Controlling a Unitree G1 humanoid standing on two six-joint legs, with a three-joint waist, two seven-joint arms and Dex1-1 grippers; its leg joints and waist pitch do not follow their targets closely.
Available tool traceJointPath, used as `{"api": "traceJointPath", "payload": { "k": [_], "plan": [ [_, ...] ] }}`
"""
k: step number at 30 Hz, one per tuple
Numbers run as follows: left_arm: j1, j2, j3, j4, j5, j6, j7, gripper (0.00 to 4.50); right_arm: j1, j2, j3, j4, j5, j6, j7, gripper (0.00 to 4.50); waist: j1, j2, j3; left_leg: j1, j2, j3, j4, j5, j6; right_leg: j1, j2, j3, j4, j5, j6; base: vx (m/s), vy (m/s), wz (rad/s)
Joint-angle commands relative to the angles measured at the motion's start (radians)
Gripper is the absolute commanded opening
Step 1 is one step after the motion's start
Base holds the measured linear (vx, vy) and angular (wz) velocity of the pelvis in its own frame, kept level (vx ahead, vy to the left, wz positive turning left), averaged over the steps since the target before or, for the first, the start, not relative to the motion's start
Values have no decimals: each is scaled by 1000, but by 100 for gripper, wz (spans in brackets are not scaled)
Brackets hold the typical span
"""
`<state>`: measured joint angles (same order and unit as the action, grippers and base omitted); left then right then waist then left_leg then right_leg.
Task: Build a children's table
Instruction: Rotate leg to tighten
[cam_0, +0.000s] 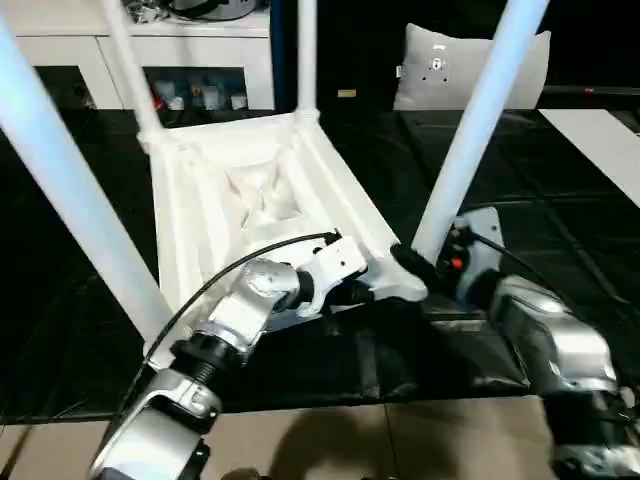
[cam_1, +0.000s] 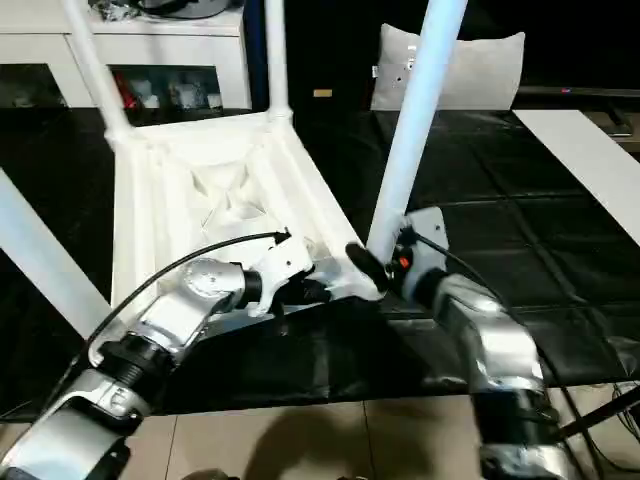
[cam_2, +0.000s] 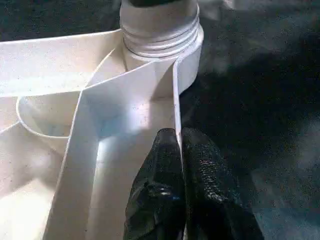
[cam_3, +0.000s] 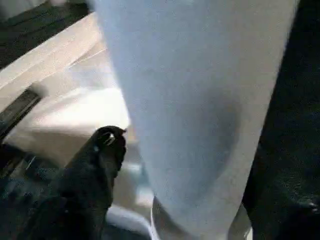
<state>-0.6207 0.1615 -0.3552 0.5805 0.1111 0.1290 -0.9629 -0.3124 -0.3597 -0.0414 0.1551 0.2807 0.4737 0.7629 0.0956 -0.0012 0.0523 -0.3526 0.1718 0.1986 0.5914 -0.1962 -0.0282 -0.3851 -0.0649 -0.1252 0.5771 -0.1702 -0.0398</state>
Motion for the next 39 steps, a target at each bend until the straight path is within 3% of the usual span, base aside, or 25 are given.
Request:
{"api": "traceJointPath", "payload": {
  "k": [1,6,11,13,14,16,18,21,22,26,28,32,39],
  "plan": [
    [-9,16,-17,-19,-8,-70,-54,0,1,-29,33,-39,27,-11,90,396,6,-12,-65,8,72,-39,-63,-142,71,51,-116,71,-81,-324,-101,0,0,0],
    [-12,87,-61,-5,-1,-143,-178,0,14,-167,75,-50,20,-39,273,433,18,-8,-63,11,74,-38,-62,-158,68,48,-115,71,-85,-373,-80,0,0,0],
    [-10,131,-100,-12,-13,-217,-306,0,15,-250,121,-35,12,-113,440,445,33,-10,-66,10,78,-36,-61,-150,73,48,-115,71,-77,-325,-104,0,0,0],
    [-5,144,-111,-25,-21,-239,-353,0,8,-255,127,-22,29,-126,490,429,40,-10,-66,11,79,-35,-60,-152,73,48,-116,70,-76,-333,-112,0,0,0],
    [-3,151,-119,-33,-26,-249,-380,0,5,-261,137,-14,34,-139,521,419,40,-19,-66,11,79,-34,-61,-147,75,49,-116,71,-77,-334,-111,0,0,0],
    [-1,163,-130,-43,-32,-263,-415,0,1,-275,161,-8,43,-134,569,409,48,-13,-67,13,83,-35,-61,-141,76,47,-116,71,-73,-330,-116,0,0,0],
    [-3,169,-134,-44,-34,-272,-430,0,0,-285,178,-4,49,-121,595,380,50,-19,-66,13,83,-34,-61,-139,76,45,-115,72,-72,-319,-119,0,0,0],
    [-8,176,-135,-34,-31,-288,-441,0,3,-296,196,2,49,-118,629,371,55,-18,-65,12,83,-35,-62,-147,69,46,-119,72,-73,-342,-114,0,0,0],
    [-9,179,-135,-30,-30,-293,-442,0,6,-296,196,3,50,-117,636,344,56,-19,-65,13,82,-35,-61,-148,68,46,-119,71,-74,-348,-112,0,0,0],
    [-11,191,-129,-21,-32,-303,-454,0,12,-295,192,11,55,-124,657,333,56,-19,-65,11,81,-36,-61,-149,64,46,-118,70,-76,-370,-97,0,0,0],
    [-11,194,-129,-19,-33,-304,-455,0,13,-296,193,12,58,-124,660,297,56,-19,-66,12,81,-36,-61,-145,63,46,-118,70,-75,-364,-96,0,0,0],
    [-10,195,-128,-13,-35,-307,-457,0,16,-294,196,16,69,-122,664,279,57,-18,-67,11,81,-35,-60,-136,67,46,-117,70,-73,-341,-105,0,0,0],
    [18,178,-109,-46,-65,-233,-440,0,44,-247,169,-33,129,-52,630,216,60,-17,-66,11,82,-36,-61,-147,60,46,-118,70,-76,-364,-104,0,0,0]
  ]
}}
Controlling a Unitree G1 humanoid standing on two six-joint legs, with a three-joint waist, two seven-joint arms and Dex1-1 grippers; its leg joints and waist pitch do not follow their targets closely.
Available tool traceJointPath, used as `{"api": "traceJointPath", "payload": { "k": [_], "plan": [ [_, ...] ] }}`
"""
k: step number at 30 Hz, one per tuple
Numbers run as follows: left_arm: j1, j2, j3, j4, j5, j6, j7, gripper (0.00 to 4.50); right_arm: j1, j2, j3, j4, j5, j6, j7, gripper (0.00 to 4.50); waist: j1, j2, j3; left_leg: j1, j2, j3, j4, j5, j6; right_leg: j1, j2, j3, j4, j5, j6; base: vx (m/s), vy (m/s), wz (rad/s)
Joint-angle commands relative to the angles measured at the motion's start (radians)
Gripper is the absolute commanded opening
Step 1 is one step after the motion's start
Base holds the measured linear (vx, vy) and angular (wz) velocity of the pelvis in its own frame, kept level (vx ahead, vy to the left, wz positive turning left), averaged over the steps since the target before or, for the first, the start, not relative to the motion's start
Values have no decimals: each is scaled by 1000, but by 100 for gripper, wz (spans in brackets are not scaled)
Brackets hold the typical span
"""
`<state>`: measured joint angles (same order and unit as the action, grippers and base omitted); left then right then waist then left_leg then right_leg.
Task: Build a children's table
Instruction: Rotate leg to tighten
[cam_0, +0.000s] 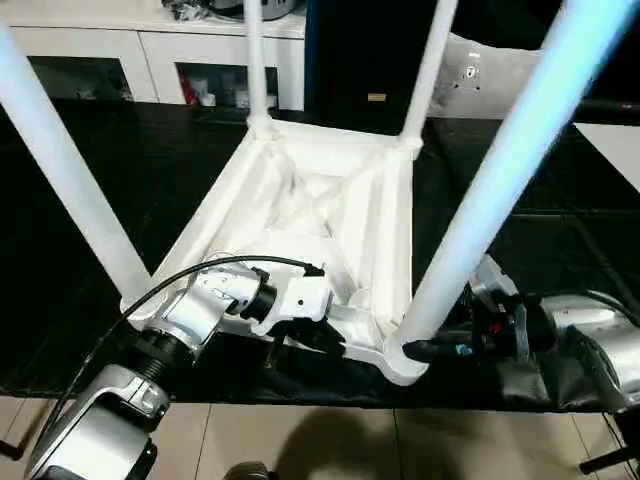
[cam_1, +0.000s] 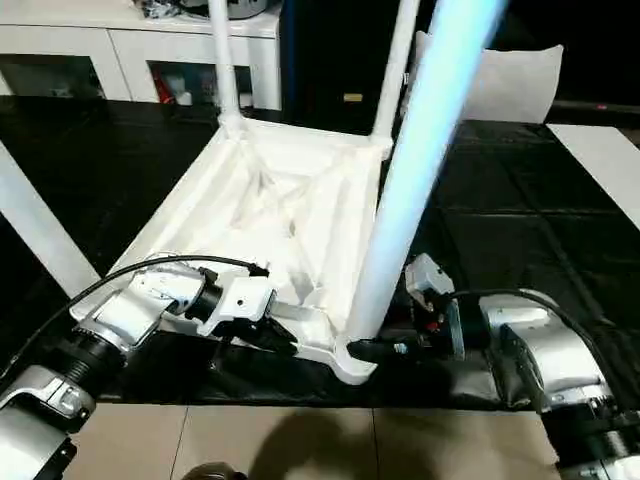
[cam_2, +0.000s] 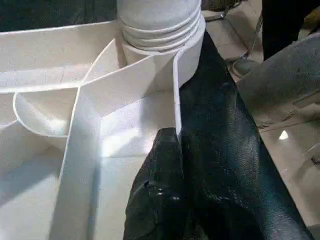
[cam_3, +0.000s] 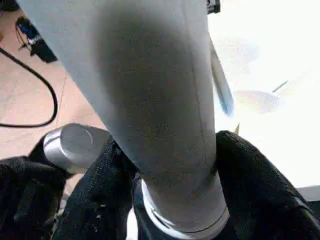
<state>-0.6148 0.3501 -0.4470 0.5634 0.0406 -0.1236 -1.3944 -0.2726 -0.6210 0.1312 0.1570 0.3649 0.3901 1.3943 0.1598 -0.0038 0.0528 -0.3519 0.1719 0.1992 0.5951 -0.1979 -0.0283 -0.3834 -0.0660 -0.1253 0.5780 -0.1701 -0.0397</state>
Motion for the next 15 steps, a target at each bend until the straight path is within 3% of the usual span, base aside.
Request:
{"api": "traceJointPath", "payload": {
  "k": [1,3,4,7,8,10,12,13,15],
  "plan": [
    [14,-18,-12,-34,9,48,16,0,9,32,-10,-52,52,45,-35,213,-5,-16,-66,11,81,-36,-65,-146,59,45,-117,70,-77,-368,-101,0,0,0],
    [17,-57,11,-46,8,131,97,0,0,101,-25,-65,31,95,-193,211,-11,-13,-63,11,82,-39,-69,-144,49,44,-115,69,-78,-376,-100,0,0,0],
    [18,-83,26,-54,2,184,141,0,-14,147,-35,-51,3,101,-296,209,-22,-12,-59,17,74,-39,-68,-174,30,39,-119,65,-92,-455,-82,0,0,0],
    [14,-131,44,-58,9,249,233,0,-48,231,-66,-16,-38,126,-476,208,-49,-15,-56,15,64,-45,-67,-203,6,42,-117,52,-110,-565,-33,0,0,0],
    [10,-165,56,-52,13,281,294,0,-69,281,-88,4,-60,150,-583,207,-55,-13,-57,16,65,-46,-67,-208,7,41,-117,53,-112,-566,-30,0,0,0],
    [1,-218,73,-39,16,319,383,0,-92,340,-112,23,-96,173,-710,206,-83,-12,-57,10,66,-50,-68,-230,3,42,-115,49,-111,-549,-39,0,0,0],
    [-1,-233,78,-34,15,328,407,0,-98,356,-119,29,-106,177,-744,206,-95,-15,-59,12,60,-48,-63,-230,11,41,-116,51,-114,-547,-40,0,0,0],
    [-8,-281,96,-30,16,354,476,0,-119,406,-153,50,-126,190,-855,206,-96,-18,-59,10,59,-46,-63,-218,18,41,-115,54,-114,-542,-39,0,0,0],
    [-13,-313,106,-30,22,367,513,0,-130,435,-170,64,-125,151,-899,206,-99,-15,-59,13,60,-44,-62,-203,27,34,-113,57,-113,-522,-51,0,0,0]
  ]
}}
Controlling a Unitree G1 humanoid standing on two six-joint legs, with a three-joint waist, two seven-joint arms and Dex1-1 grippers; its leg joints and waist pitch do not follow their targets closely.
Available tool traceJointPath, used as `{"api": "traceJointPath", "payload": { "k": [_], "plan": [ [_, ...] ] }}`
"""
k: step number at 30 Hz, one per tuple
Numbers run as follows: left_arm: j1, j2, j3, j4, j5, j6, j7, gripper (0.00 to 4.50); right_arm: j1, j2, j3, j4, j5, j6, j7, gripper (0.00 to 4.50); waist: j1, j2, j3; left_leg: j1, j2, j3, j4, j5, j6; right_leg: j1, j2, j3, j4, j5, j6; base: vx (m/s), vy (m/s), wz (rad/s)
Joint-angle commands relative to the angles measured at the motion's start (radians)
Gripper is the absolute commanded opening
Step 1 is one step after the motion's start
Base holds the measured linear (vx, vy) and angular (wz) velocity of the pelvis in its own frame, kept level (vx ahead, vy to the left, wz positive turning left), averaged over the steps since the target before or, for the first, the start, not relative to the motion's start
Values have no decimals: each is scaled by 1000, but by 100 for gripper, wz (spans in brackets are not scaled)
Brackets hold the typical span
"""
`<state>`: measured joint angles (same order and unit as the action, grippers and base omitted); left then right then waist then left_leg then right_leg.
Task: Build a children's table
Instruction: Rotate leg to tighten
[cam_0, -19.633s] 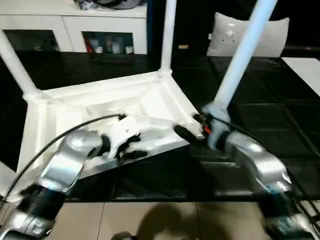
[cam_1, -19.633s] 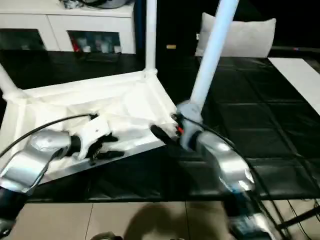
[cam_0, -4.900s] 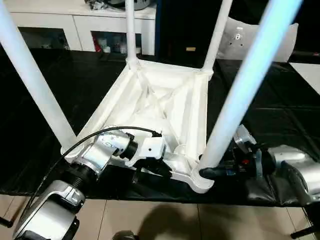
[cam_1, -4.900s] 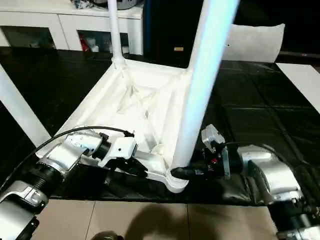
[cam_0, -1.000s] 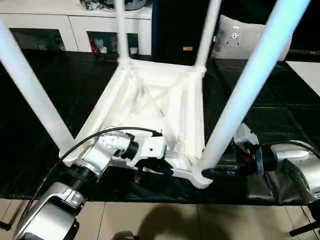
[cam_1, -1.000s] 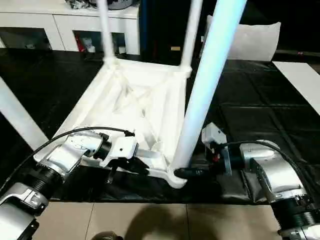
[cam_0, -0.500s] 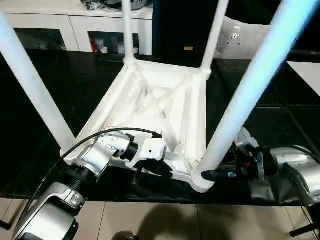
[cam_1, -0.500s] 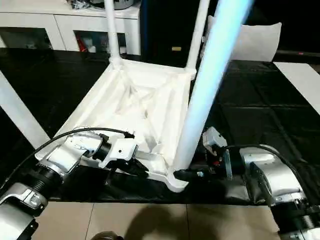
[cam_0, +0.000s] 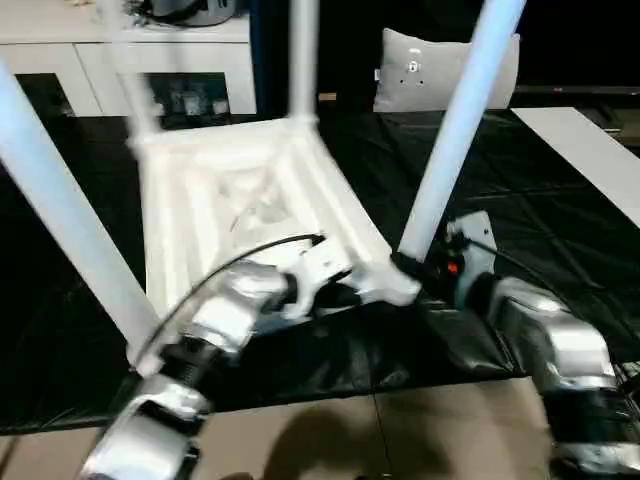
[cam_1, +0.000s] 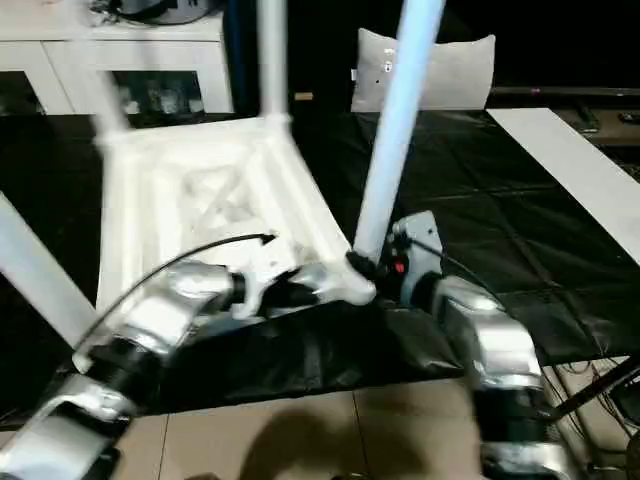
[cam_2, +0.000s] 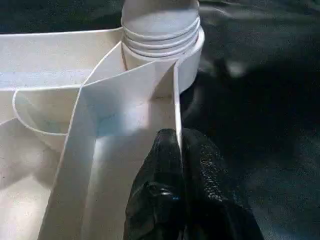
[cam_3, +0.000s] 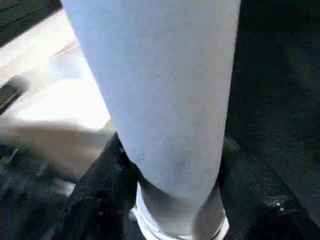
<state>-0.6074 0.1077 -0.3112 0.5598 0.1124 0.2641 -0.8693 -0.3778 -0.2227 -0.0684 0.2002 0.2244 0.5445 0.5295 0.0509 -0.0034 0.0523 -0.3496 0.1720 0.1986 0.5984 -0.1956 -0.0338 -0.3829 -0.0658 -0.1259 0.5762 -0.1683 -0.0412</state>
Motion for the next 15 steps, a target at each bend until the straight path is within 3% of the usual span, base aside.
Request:
{"api": "traceJointPath", "payload": {
  "k": [1,4,7,9,13,15],
  "plan": [
    [-23,-74,-31,-22,-39,-30,-6,0,-16,30,39,12,29,-19,6,258,14,-16,-60,9,56,-39,-64,-191,48,38,-112,59,-111,-511,-44,0,0,0],
    [-22,-62,-41,-24,-21,-44,-16,0,-3,23,39,-7,38,-19,31,271,21,-16,-64,6,62,-39,-67,-157,66,40,-110,66,-98,-440,-56,0,0,0],
    [-16,-33,-49,-32,-13,-63,-29,0,13,3,31,-38,52,-15,76,309,30,-11,-69,1,70,-40,-69,-107,78,47,-110,71,-77,-306,-98,0,0,0],
    [-15,-21,-52,-32,-7,-76,-33,0,18,-9,28,-46,56,-18,95,324,35,-12,-68,2,71,-39,-69,-112,81,47,-112,72,-75,-286,-111,0,0,0],
    [-7,44,-58,-26,-12,-151,-117,0,42,-141,32,-48,70,-51,247,361,47,-10,-63,7,68,-36,-69,-153,75,49,-113,71,-89,-372,-84,0,0,0],
    [-6,54,-62,-25,-13,-163,-135,0,46,-161,34,-47,70,-57,275,378,50,-9,-62,10,71,-37,-70,-159,71,44,-112,70,-91,-387,-76,0,0,0]
  ]
}}
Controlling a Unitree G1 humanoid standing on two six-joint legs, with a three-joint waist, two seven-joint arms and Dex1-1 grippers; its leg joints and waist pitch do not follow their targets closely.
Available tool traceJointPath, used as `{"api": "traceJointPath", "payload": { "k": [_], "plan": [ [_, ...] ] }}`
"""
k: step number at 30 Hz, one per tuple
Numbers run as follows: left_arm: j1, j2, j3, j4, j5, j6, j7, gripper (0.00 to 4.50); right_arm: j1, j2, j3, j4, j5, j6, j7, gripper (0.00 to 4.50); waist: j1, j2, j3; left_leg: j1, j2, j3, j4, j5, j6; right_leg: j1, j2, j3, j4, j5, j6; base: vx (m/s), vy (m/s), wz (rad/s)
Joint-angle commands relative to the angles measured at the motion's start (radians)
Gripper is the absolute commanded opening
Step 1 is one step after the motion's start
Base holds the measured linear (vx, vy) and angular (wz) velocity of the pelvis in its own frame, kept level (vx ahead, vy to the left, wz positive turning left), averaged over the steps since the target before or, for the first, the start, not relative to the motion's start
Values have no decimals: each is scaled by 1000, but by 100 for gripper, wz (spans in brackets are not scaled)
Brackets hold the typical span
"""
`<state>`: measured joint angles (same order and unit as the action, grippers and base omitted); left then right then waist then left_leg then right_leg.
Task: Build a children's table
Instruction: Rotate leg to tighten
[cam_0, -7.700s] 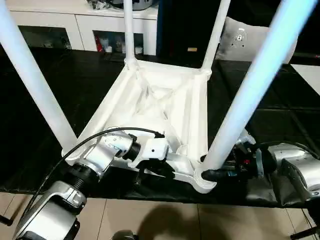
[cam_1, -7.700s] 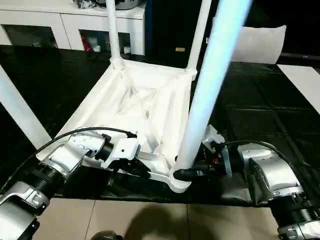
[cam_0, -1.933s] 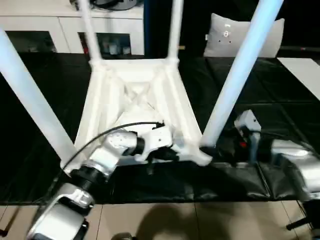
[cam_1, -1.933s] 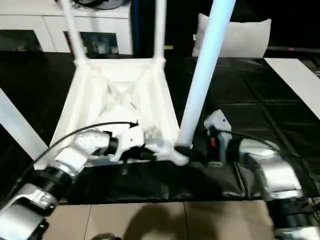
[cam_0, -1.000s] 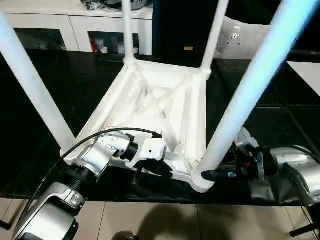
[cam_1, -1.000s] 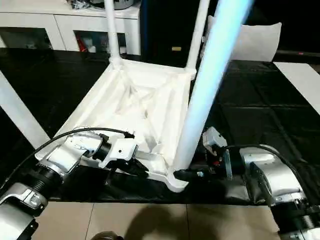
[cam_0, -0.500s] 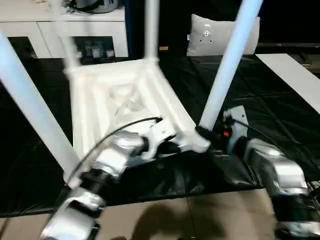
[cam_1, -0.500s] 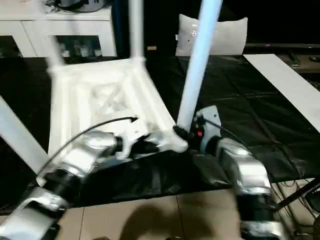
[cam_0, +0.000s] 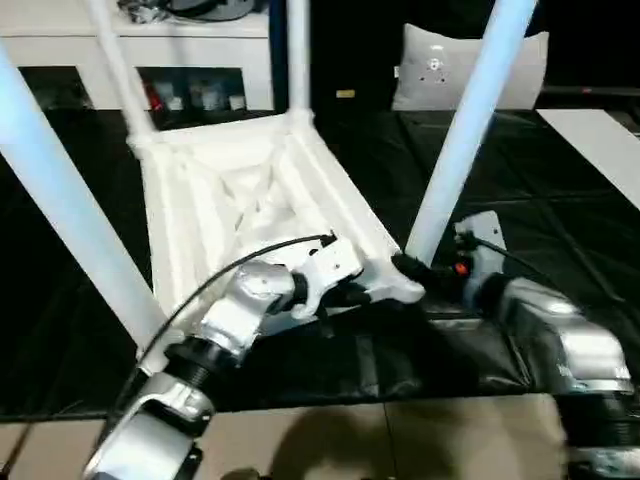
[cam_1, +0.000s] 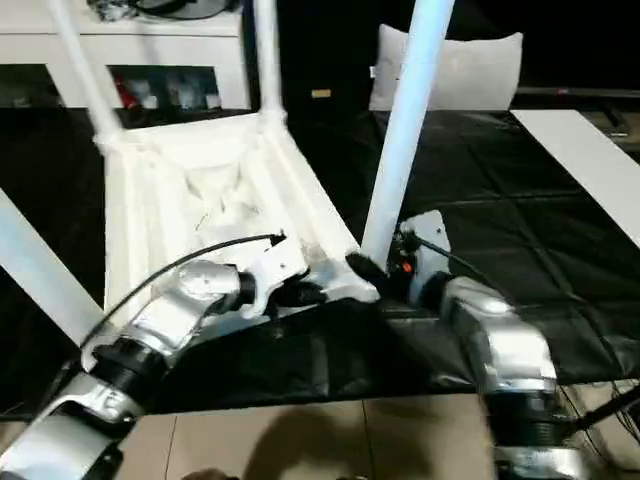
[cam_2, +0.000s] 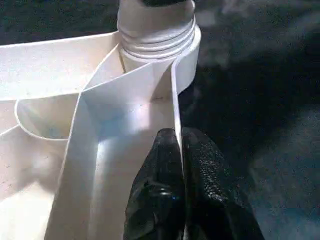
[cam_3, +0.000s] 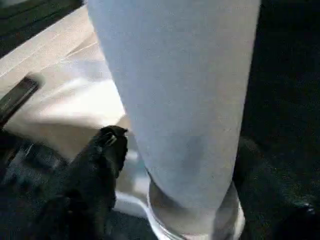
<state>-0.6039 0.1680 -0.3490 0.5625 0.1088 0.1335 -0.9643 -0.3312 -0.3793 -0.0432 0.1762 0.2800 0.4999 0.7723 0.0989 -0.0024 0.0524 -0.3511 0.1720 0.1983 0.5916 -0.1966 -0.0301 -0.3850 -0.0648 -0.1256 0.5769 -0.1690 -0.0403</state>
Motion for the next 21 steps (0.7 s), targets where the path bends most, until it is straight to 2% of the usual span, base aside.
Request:
{"api": "traceJointPath", "payload": {
  "k": [1,2,4,6,9,11,12,14,16,17,18,20,21],
  "plan": [
    [-7,23,-38,-25,-12,-67,-96,0,8,-57,22,-25,4,-37,97,388,5,-10,-63,12,72,-37,-64,-161,63,46,-113,69,-91,-389,-77,0,0,0],
    [-7,23,-38,-25,-12,-67,-96,0,8,-57,22,-25,4,-37,97,397,5,-10,-63,12,72,-37,-64,-161,63,46,-113,69,-91,-389,-77,0,0,0],
    [-14,64,-63,-11,-8,-112,-166,0,18,-131,44,-25,-5,-62,199,405,18,-11,-63,15,75,-36,-63,-161,65,45,-114,72,-89,-377,-76,0,0,0],
    [-20,86,-79,1,-4,-146,-209,0,16,-168,57,-13,-12,-89,254,405,21,-12,-65,10,75,-37,-64,-150,66,48,-115,71,-82,-352,-88,0,0,0],
    [-26,116,-102,6,-5,-190,-289,0,9,-215,77,9,-5,-131,346,405,25,-13,-64,9,75,-35,-62,-157,73,49,-116,70,-82,-361,-89,0,0,0],
    [-24,130,-114,-6,-13,-202,-344,0,9,-234,94,14,-5,-162,398,379,29,-13,-65,10,76,-35,-61,-151,75,47,-116,70,-81,-358,-95,0,0,0],
    [-24,130,-114,-6,-13,-202,-344,0,9,-234,94,14,-5,-162,398,379,30,-13,-64,10,78,-35,-62,-149,75,46,-115,70,-79,-352,-101,0,0,0],
    [-20,158,-146,-35,-26,-229,-431,0,13,-255,124,-3,35,-135,497,371,36,-13,-65,10,78,-35,-61,-152,78,48,-116,69,-79,-358,-103,0,0,0],
    [-21,163,-152,-37,-28,-237,-446,0,15,-259,131,-13,48,-119,521,352,42,-12,-66,12,81,-34,-61,-143,82,46,-115,71,-76,-341,-110,0,0,0],
    [-24,168,-156,-35,-27,-245,-457,0,17,-263,141,-20,54,-112,542,329,45,-14,-67,13,83,-34,-61,-140,80,45,-114,71,-73,-327,-116,0,0,0],
    [-27,172,-159,-31,-25,-253,-466,0,21,-268,152,-28,60,-103,561,329,47,-14,-66,12,83,-35,-61,-139,80,45,-114,71,-72,-326,-117,0,0,0],
    [-30,174,-158,-27,-23,-260,-469,0,25,-273,162,-32,62,-102,577,299,49,-16,-65,12,83,-35,-62,-150,70,46,-118,71,-75,-347,-112,0,0,0],
    [-31,174,-156,-25,-23,-263,-471,0,25,-275,166,-32,62,-104,582,299,50,-15,-65,12,82,-35,-62,-150,68,46,-119,71,-76,-354,-110,0,0,0]
  ]
}}
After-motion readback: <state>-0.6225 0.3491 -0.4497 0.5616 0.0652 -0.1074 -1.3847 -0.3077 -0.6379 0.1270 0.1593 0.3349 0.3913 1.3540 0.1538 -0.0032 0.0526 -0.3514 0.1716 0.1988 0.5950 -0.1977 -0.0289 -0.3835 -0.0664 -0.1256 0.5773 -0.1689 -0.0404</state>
